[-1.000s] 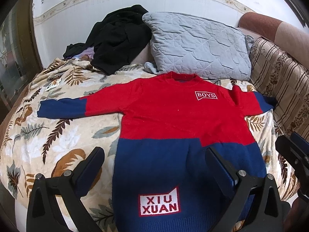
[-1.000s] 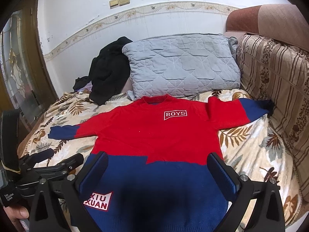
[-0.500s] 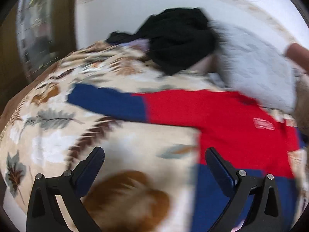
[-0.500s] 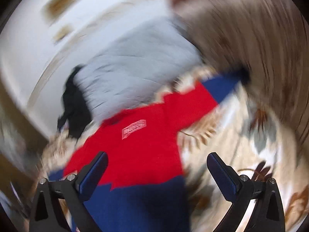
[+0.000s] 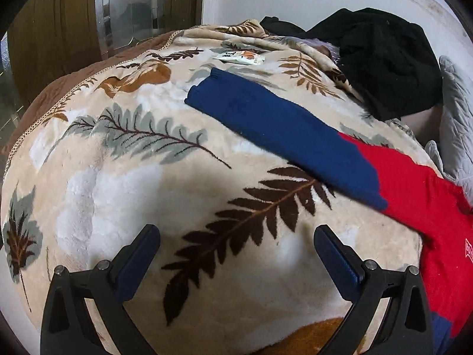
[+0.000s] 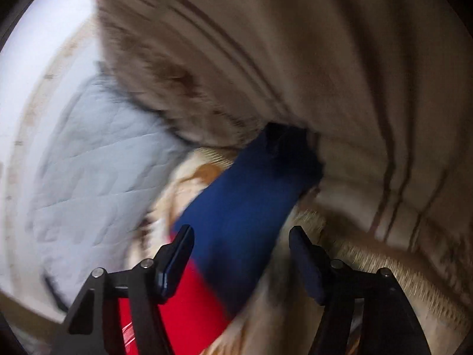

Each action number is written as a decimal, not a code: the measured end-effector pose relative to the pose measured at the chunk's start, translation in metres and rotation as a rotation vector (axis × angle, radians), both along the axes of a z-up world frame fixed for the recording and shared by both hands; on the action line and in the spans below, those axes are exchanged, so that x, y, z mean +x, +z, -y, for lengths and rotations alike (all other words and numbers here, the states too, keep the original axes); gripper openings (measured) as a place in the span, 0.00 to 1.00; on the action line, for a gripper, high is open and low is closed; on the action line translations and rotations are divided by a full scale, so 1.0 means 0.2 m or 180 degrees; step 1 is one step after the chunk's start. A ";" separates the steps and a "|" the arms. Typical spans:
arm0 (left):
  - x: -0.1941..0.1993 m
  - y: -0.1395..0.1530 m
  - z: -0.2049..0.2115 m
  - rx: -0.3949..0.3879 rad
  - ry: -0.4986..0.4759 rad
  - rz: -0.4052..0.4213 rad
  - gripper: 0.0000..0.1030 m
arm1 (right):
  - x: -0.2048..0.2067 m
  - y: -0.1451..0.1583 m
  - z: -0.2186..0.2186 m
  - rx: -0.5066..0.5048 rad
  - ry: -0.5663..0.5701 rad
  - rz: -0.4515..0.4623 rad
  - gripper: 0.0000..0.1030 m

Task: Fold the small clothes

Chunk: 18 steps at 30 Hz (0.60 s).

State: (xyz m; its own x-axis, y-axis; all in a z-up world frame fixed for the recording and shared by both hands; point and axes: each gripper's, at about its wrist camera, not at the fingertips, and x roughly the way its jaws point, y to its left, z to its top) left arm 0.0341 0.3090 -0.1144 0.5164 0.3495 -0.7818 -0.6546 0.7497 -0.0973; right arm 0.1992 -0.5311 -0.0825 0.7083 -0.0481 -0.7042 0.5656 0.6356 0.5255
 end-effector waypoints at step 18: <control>-0.01 -0.02 -0.03 -0.0117 0.0024 0.0078 1.00 | -0.05 0.80 -1.06 -0.1476 0.1260 0.0811 0.09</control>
State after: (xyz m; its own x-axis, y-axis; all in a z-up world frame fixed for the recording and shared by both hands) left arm 0.0321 0.3149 -0.1188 0.5330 0.3247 -0.7813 -0.6573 0.7404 -0.1406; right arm 0.1888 -0.3183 0.0768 0.8766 -0.0077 -0.4811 0.1367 0.9627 0.2336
